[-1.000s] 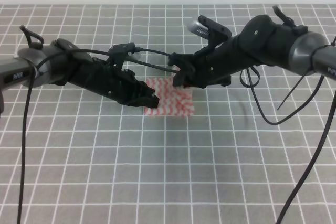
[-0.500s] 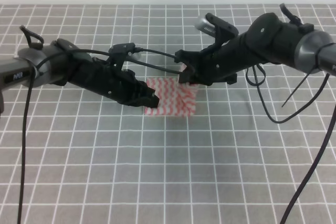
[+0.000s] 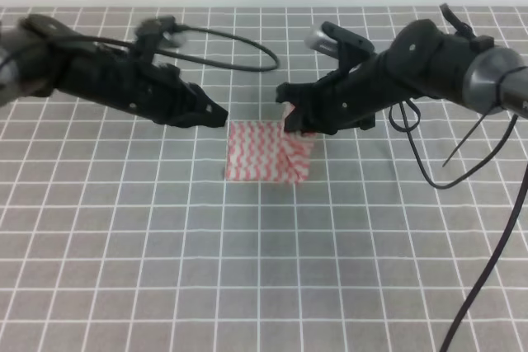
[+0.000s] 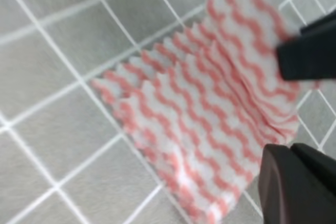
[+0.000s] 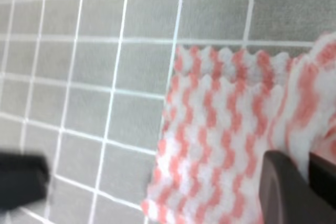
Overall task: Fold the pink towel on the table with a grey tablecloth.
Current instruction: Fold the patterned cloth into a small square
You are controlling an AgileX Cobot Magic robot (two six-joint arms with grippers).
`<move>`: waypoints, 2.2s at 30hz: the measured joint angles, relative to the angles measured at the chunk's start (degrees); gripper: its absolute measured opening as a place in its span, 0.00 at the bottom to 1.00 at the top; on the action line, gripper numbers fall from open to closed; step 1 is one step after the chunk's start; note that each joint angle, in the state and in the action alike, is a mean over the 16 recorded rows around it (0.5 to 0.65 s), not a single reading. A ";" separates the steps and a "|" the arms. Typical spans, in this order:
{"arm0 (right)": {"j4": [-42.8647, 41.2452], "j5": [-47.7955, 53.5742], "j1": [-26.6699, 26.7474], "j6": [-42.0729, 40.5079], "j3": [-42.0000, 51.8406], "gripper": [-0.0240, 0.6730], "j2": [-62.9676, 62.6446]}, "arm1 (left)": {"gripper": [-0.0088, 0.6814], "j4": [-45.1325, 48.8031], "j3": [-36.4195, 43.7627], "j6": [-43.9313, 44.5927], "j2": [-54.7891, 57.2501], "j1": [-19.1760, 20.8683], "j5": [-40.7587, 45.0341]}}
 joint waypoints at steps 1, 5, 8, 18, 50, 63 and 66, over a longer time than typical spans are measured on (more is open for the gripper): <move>-0.63 0.11 0.28 0.12 -0.28 0.02 0.01 | 0.01 -0.02 0.00 0.05 -0.36 0.40 0.49; -3.17 0.55 1.36 0.79 -1.42 0.02 0.06 | 0.01 -0.31 0.00 0.21 -1.35 1.85 1.94; -5.02 0.83 2.14 1.51 -2.24 0.02 0.11 | 0.01 -0.57 0.00 0.28 -1.62 2.72 2.42; -7.21 0.95 3.00 3.33 -3.24 0.02 0.15 | 0.01 -1.63 -0.01 0.28 -1.68 3.88 3.90; -6.16 1.14 3.06 3.45 -4.06 0.02 1.11 | 0.01 -1.72 0.00 0.70 -1.53 1.26 2.02; -5.80 2.53 3.23 3.39 -5.47 0.02 2.71 | 0.01 -0.73 0.00 0.78 -1.55 1.21 1.55; -5.84 2.53 3.23 3.41 -5.48 0.02 2.75 | 0.01 -0.59 0.00 0.78 -1.55 1.20 1.45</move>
